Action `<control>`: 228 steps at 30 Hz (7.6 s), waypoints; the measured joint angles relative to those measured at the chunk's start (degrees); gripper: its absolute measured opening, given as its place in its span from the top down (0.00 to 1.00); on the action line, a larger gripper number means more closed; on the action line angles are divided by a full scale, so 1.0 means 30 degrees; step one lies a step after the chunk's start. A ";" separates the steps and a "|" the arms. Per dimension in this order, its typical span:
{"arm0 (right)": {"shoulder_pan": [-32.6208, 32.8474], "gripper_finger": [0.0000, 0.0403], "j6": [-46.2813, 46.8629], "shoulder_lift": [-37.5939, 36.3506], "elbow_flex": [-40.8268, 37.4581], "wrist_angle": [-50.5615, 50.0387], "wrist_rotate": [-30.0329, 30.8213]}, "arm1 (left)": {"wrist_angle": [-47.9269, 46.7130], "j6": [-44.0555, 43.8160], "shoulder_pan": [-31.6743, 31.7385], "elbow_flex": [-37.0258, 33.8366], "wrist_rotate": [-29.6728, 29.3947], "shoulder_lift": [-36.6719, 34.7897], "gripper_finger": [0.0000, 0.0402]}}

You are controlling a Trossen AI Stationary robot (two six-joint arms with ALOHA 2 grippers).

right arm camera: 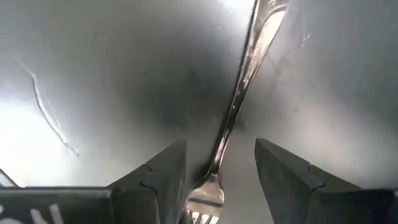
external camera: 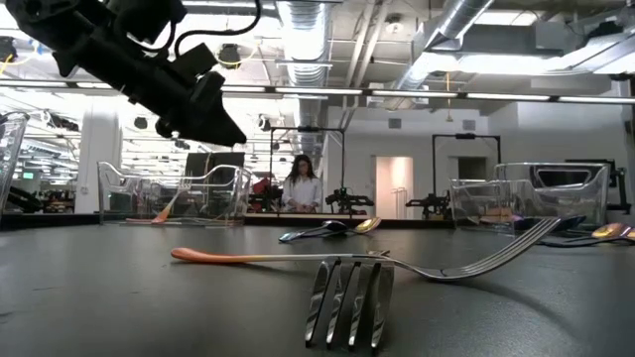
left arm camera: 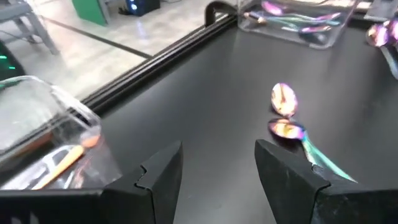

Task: Sort silverware by color (type)
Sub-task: Put the black fork into the bottom transparent bin

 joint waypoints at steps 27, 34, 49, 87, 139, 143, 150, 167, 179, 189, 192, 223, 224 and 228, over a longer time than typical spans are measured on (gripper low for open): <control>-0.0022 0.63 -0.0053 -0.0058 -0.1430 0.1622 -0.0136 | -0.0946 -0.0521 0.0040 0.0000 -0.2055 0.0000 0.53; -0.0894 0.67 -0.0575 0.0053 -0.0745 0.0305 -0.0255 | -0.1263 -0.1401 0.0040 0.0000 -0.2006 0.0000 0.53; -0.0237 0.50 0.2426 0.0029 -0.0453 -0.1212 -0.0577 | -0.1257 -0.2380 0.0040 0.0000 -0.1844 0.0000 0.53; -0.5586 0.99 0.0939 -0.0117 -0.1019 0.0909 2.2258 | 1.4233 0.1020 -0.3598 0.0771 0.7159 0.5120 0.53; -1.0949 0.75 -2.2167 -0.0197 -0.0721 1.7221 1.8229 | -1.5287 -0.3617 -0.8789 1.0520 -0.1366 0.2244 1.00; -1.2712 0.73 -2.2323 -0.0189 -0.0721 1.7202 1.7589 | -2.0158 -0.7967 -1.0498 1.2863 0.2012 0.0875 1.00; -1.5292 0.73 -2.2149 -0.0189 -0.0721 1.7228 1.3795 | -2.3517 -1.3695 -1.2698 1.4375 0.6811 -0.0195 1.00; -1.5526 0.73 -2.1871 -0.0182 -0.0729 1.5650 1.2976 | -2.5010 -2.3613 -1.7919 1.0705 1.0083 0.0511 0.99; -1.5583 0.73 -2.1883 -0.0175 -0.0729 1.5615 1.2910 | -2.2398 -2.5383 -1.7904 0.7614 1.2187 0.0211 0.62; -1.6058 0.73 -2.1867 -0.0168 -0.0729 1.4053 1.2979 | -2.7085 -2.6897 -1.7001 1.0446 0.7778 -0.1308 0.49; -1.6612 0.73 -2.1865 -0.0168 -0.0797 1.3738 1.2984 | -2.9400 -2.6960 -1.6474 1.1131 0.1985 -0.2001 0.50; -2.1035 0.73 -2.2469 -0.0160 -0.5435 1.8200 0.8536 | -1.3701 -0.4229 1.2890 0.5831 0.2628 0.1183 0.57; -2.1070 0.73 -2.2483 -0.0160 -0.5435 1.8214 0.8401 | -1.3443 -0.4392 1.3187 0.5821 0.2518 0.1664 0.57; -2.1150 0.73 -2.2531 -0.0160 -0.5428 1.7941 0.8386 | -1.3146 -0.4464 1.4204 0.5821 0.1305 0.3633 0.57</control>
